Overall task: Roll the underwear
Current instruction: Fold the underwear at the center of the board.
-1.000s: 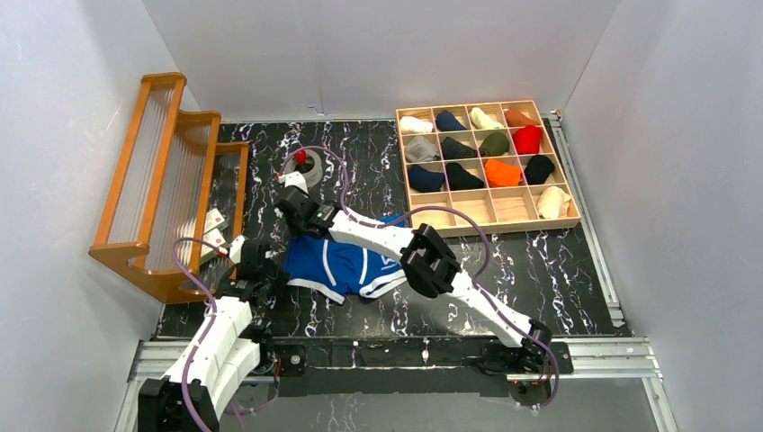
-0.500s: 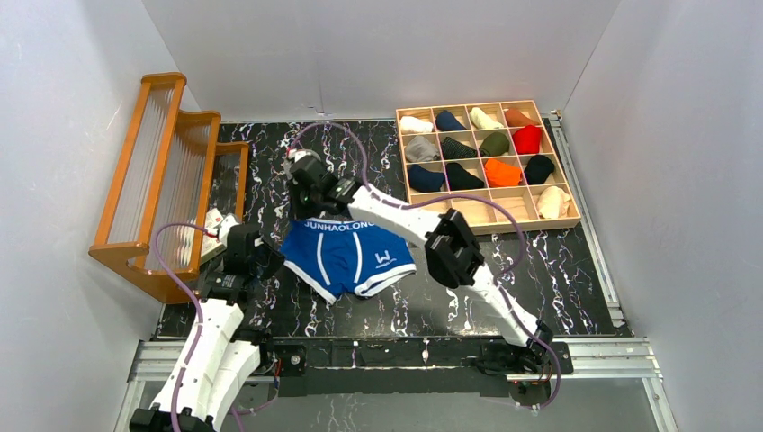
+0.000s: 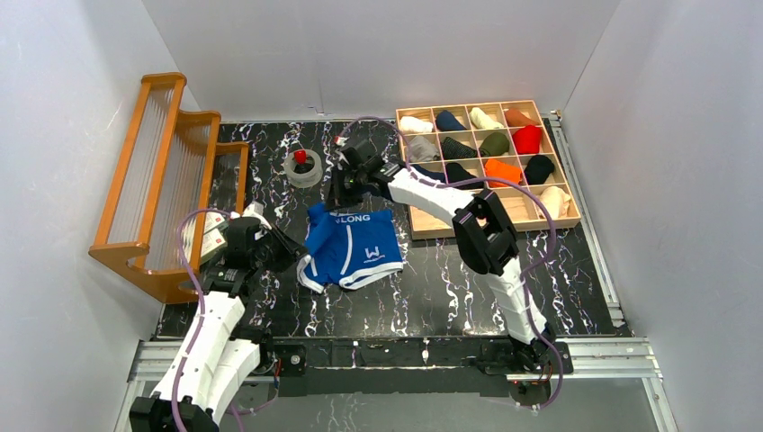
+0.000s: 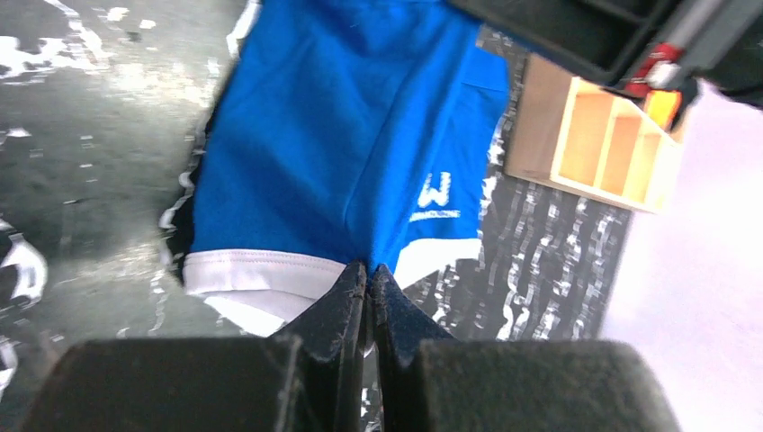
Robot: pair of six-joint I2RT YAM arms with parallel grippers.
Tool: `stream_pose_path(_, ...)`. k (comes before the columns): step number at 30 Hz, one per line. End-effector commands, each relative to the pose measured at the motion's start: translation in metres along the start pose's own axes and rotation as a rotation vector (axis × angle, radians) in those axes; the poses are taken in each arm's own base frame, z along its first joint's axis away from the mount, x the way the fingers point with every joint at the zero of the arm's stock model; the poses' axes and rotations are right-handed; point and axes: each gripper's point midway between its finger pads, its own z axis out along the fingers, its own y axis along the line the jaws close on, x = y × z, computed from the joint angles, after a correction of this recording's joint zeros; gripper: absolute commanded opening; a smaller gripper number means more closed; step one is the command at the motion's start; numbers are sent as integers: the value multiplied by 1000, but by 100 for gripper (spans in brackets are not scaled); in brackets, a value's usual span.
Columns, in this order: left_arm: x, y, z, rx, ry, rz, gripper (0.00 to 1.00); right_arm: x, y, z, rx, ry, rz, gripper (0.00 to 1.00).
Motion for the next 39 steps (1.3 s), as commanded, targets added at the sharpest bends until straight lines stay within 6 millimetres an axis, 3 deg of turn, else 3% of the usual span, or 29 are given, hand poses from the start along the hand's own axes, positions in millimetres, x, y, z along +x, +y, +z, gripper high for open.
stream_pose_path(1,9,-33,2,180,70,-39,0,-28,9,-44,-107,-54,8,8)
stream_pose_path(6,17,-56,8,257,90,-55,0,-20,-18,-60,-110,-48,40,8)
stream_pose_path(15,66,-82,39,217,163,43,0,-9,-60,-89,-102,-65,82,9)
stream_pose_path(20,76,-101,51,251,168,62,0,-2,-80,-94,-90,-37,81,11)
stream_pose_path(25,98,-118,64,274,226,91,0,1,-94,-97,-44,-35,84,13)
stream_pose_path(32,118,-128,80,284,258,117,0,7,-125,-96,83,-24,66,14)
stream_pose_path(39,133,-118,87,265,292,148,1,10,-150,-107,243,-26,41,16)
